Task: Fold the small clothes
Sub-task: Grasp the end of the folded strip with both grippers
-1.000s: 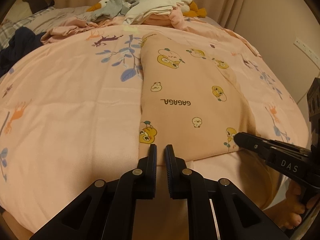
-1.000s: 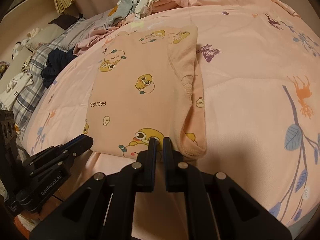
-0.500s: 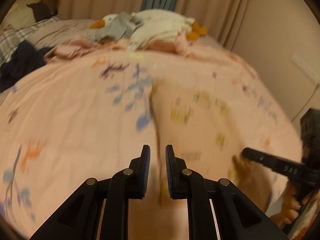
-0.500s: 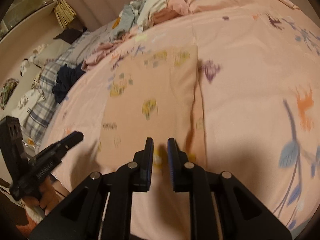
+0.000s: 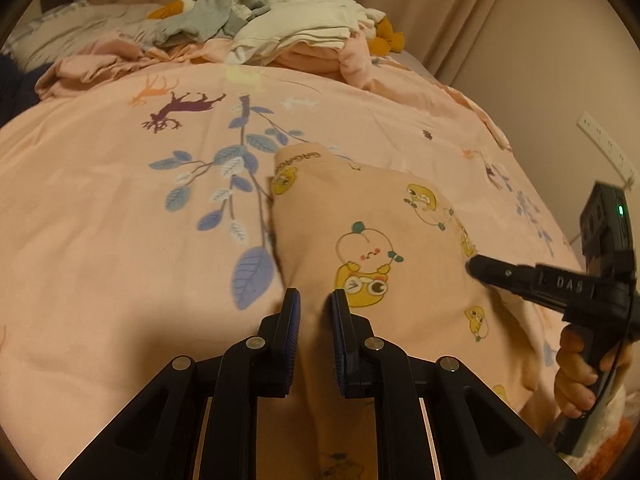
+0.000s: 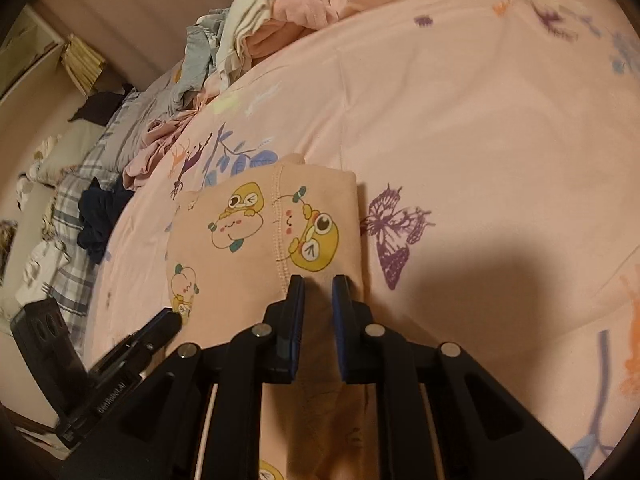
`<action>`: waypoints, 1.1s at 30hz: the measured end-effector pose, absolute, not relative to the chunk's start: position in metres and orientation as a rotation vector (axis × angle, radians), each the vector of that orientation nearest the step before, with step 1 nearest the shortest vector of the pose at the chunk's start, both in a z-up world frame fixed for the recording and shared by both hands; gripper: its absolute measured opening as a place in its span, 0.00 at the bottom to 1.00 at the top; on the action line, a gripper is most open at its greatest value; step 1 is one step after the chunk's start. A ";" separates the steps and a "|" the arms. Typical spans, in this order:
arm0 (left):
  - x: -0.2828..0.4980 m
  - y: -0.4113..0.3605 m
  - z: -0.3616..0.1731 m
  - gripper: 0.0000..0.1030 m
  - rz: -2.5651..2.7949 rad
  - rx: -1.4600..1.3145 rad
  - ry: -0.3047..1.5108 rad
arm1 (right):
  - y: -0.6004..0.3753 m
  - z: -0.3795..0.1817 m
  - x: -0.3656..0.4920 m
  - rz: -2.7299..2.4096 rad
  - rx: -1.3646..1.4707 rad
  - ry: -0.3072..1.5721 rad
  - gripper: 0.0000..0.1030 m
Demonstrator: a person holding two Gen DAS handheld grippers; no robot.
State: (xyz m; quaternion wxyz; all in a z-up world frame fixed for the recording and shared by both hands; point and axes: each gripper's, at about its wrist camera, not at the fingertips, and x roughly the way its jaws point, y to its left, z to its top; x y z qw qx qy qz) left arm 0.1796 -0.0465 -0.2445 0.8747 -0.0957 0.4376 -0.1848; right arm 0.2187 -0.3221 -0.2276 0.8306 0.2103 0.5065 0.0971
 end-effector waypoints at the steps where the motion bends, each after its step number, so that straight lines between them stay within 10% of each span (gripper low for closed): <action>1: 0.180 -0.041 -0.245 0.12 -0.389 -0.227 0.922 | -0.324 -0.225 0.216 0.205 0.438 1.068 0.17; 5: 0.183 -0.008 -0.247 0.30 -0.402 -0.395 1.001 | -0.346 -0.223 0.204 0.229 0.542 1.071 0.55; 12: 0.186 0.021 -0.254 0.74 -0.676 -0.774 1.036 | -0.353 -0.228 0.191 0.327 0.606 1.111 0.73; 33: 0.201 -0.039 -0.271 0.75 -0.845 -0.718 1.165 | -0.326 -0.258 0.207 0.499 0.819 1.223 0.72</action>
